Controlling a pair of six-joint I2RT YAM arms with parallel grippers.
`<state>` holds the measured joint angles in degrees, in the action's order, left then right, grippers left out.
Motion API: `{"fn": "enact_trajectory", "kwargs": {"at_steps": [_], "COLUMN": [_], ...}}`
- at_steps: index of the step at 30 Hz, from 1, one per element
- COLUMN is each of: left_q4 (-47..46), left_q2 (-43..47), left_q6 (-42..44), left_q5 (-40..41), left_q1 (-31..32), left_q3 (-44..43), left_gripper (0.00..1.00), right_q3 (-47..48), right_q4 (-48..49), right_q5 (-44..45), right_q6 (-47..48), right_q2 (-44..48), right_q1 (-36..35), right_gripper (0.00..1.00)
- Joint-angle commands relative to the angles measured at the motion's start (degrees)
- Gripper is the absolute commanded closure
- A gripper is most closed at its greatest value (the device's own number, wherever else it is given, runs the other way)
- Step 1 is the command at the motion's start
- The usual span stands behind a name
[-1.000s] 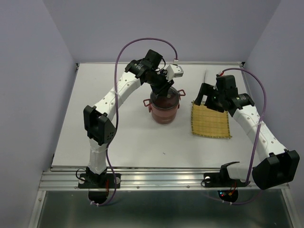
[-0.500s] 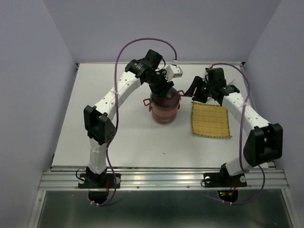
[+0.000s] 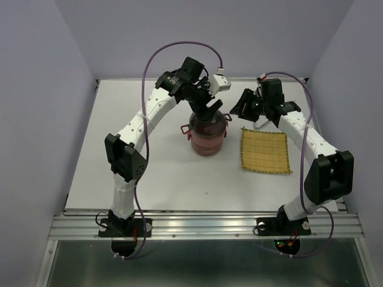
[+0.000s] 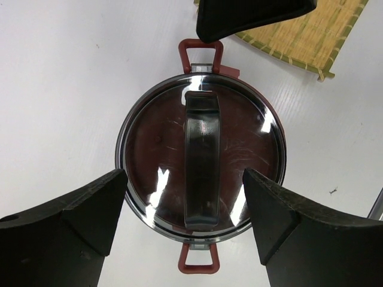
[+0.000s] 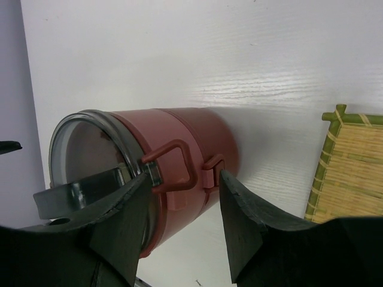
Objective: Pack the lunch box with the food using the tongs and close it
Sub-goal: Place the box lid in the packing box.
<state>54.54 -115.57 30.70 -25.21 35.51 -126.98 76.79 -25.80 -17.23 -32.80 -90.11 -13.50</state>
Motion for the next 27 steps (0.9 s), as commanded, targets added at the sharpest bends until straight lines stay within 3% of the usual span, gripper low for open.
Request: {"fn": "enact_trajectory", "kwargs": {"at_steps": [1, 3, 6, 10, 11, 13, 17, 20, 24, 27], "left_q4": [-2.7, -7.0, -18.9, -35.3, -40.9, -44.5, -47.1, -47.6, -49.4, -47.7], "left_q2": [5.6, 9.7, 18.8, 33.4, 39.5, 44.5, 49.7, 51.5, 52.9, 51.3], "left_q6": [-1.8, -4.4, -15.1, -37.8, -44.9, -50.7, -59.9, -64.8, -65.4, -62.4], "left_q5": [-0.8, 0.9, 4.7, 7.3, 7.6, 11.3, 12.8, 18.1, 18.7, 18.5], "left_q1": [-0.2, -0.5, -3.2, -12.0, -13.6, -16.2, -16.2, -16.2, -16.2, -16.2], "left_q3": [-1.5, 0.8, 12.9, 41.1, 45.7, 57.0, 64.2, 67.6, 70.0, 68.7], "left_gripper": [0.09, 0.09, 0.06, 0.10, 0.11, 0.11, 0.12, 0.12, 0.12, 0.11], "right_q3": [2.7, 2.8, 4.3, 8.8, 10.9, 14.0, 23.8, 31.7, 31.1, 29.7], "right_q4": [2.4, 2.4, -0.5, -6.7, -8.6, -11.4, -17.4, -25.2, -25.4, -24.3], "right_q5": [-1.1, -1.0, 0.9, 7.6, 7.7, 7.2, 3.4, -3.0, -13.3, -17.4], "right_q6": [0.8, 1.1, 3.3, 11.8, 13.8, 19.2, 28.7, 41.2, 57.1, 61.6], "right_q2": [-0.4, 0.1, 1.2, 2.9, 3.0, 2.0, -1.7, -4.7, -3.2, -2.0], "right_q1": [0.3, 0.3, 0.3, -2.2, -2.2, -2.9, -3.4, -3.4, -4.0, -5.2], "right_gripper": [0.45, 0.45, 0.44, 0.39, 0.33, 0.27, 0.24, 0.23, 0.23, 0.21]}}
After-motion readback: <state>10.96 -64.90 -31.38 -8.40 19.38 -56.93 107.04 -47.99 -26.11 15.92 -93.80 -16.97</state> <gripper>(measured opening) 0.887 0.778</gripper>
